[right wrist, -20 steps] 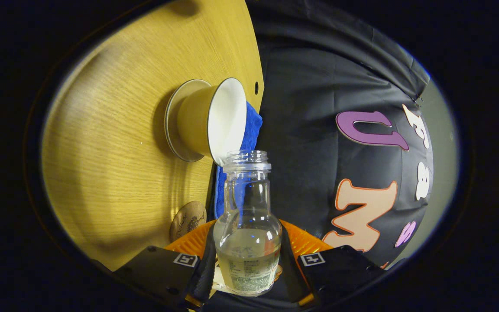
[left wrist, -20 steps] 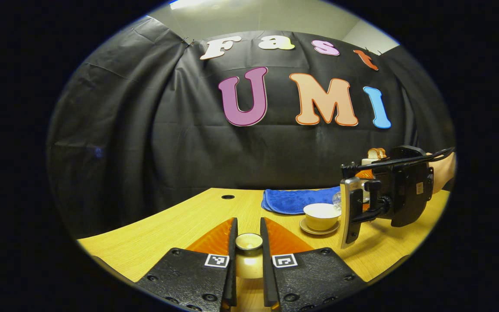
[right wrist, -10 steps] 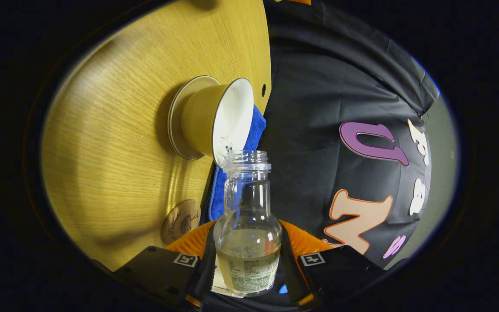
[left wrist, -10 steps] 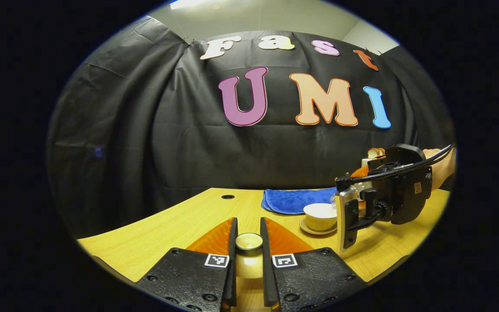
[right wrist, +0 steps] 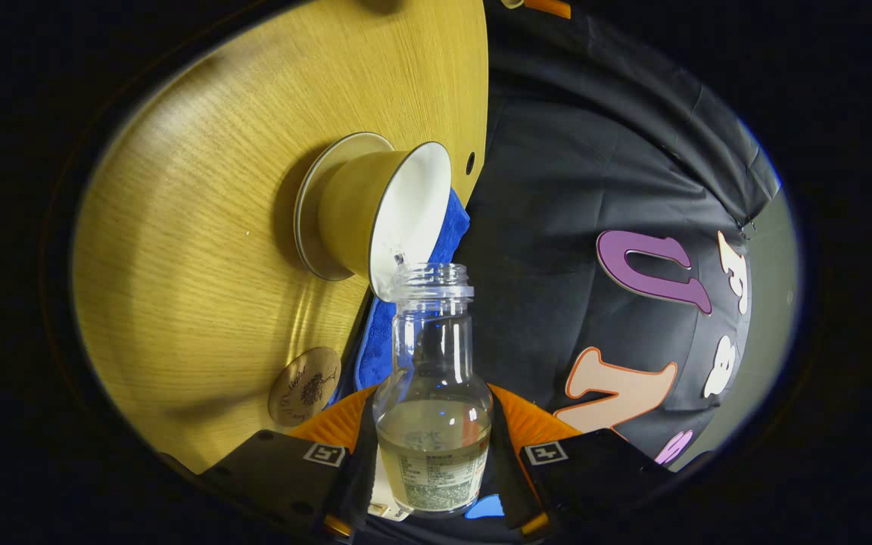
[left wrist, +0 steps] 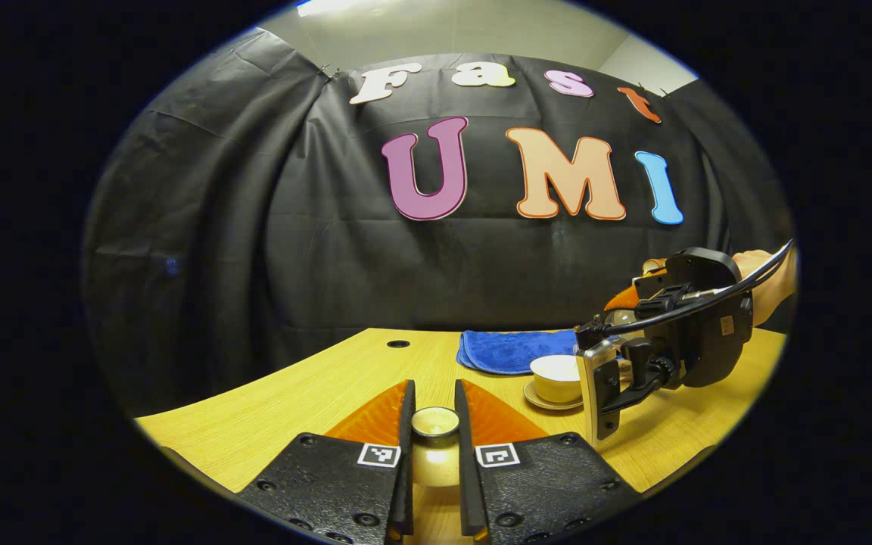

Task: Open the teacup lid with one hand, grasp the water bottle and pour water into the teacup with the other hand; after pouring, place the water bottle on the coaster and then close the teacup lid.

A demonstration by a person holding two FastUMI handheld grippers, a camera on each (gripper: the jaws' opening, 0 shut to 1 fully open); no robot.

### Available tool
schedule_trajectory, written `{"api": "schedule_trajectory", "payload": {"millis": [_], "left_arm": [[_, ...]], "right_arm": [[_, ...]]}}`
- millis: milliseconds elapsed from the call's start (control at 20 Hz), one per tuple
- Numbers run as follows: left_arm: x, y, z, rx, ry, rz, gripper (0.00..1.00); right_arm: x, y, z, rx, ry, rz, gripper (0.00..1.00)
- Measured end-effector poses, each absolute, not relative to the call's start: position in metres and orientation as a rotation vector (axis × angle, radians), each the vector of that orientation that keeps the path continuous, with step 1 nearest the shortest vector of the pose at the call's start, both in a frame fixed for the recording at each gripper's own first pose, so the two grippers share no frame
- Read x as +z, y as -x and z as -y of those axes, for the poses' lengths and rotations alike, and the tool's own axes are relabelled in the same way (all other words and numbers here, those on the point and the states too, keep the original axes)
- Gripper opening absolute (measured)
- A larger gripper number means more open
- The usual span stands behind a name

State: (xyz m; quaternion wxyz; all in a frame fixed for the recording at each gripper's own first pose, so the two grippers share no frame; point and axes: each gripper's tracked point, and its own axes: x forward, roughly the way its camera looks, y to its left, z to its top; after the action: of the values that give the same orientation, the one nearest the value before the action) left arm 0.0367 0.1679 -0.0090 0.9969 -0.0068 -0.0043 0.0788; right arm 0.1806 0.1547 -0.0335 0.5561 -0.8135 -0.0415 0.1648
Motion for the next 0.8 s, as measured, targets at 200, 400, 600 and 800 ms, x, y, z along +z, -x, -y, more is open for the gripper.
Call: {"api": "schedule_trajectory", "payload": {"millis": [200,400,600,800], "left_arm": [[-0.009,-0.037,-0.168,0.158,0.013,0.009,0.22],[-0.009,-0.037,-0.168,0.158,0.013,0.009,0.22],[-0.009,-0.037,-0.168,0.158,0.013,0.009,0.22],[-0.009,-0.037,-0.168,0.157,0.012,0.010,0.22]], "right_arm": [[-0.031,-0.182,-0.156,0.386,1.975,0.116,0.70],[-0.030,-0.180,-0.160,0.397,2.037,0.139,0.70],[-0.027,-0.181,-0.161,0.391,2.088,0.156,0.70],[-0.026,-0.178,-0.166,0.388,2.126,0.177,0.70]]}}
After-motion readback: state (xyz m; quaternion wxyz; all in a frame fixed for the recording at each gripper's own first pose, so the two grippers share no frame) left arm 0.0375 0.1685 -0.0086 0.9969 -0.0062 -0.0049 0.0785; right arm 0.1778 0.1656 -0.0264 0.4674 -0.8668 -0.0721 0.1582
